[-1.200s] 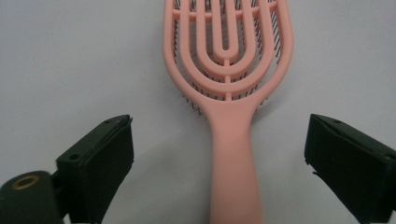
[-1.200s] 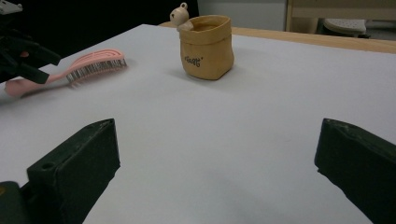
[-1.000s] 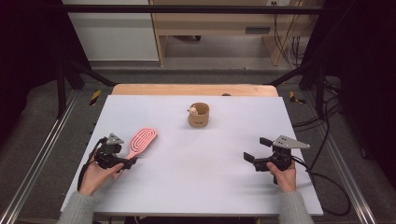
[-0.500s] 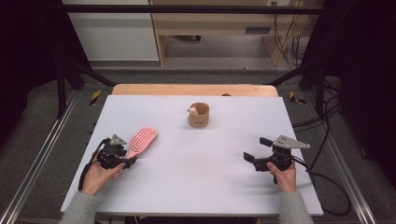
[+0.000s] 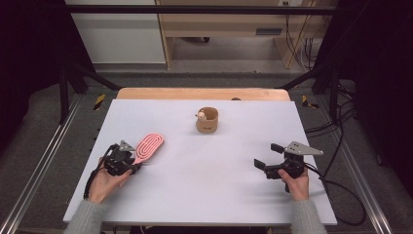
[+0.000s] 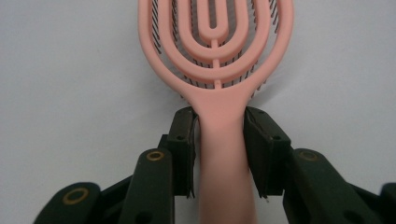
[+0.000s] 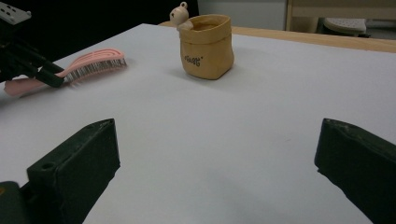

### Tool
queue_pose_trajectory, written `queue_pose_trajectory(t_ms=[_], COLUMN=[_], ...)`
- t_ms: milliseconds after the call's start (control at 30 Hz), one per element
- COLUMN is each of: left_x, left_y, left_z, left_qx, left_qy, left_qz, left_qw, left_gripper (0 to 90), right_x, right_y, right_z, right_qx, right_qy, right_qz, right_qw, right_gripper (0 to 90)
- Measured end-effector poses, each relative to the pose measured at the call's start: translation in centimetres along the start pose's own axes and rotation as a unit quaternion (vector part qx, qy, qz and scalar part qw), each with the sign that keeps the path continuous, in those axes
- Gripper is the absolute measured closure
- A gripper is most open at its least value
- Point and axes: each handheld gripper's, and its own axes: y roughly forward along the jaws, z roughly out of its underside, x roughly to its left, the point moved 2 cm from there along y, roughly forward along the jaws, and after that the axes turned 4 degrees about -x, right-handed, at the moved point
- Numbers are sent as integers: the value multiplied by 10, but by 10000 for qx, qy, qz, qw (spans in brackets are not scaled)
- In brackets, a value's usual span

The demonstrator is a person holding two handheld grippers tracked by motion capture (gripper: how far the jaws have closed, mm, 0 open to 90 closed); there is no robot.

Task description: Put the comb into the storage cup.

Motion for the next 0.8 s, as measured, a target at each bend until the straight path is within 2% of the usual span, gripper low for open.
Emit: queue_pose_trajectory(t_ms=[467, 800], left_x=[-2, -1], left_y=[2, 1], left_z=[-2, -2], left_qx=[103, 58], left_qy=[2, -54], left_qz=[-127, -86], left_qw=[9999, 9999], left_gripper=[683, 690], right_x=[0, 0], right_y=[0, 0], right_z=[0, 0], right_qx=[6, 6], right_qy=[-5, -12], right_qz=[1, -4], right_qw=[10000, 10000], right_gripper=[3, 3])
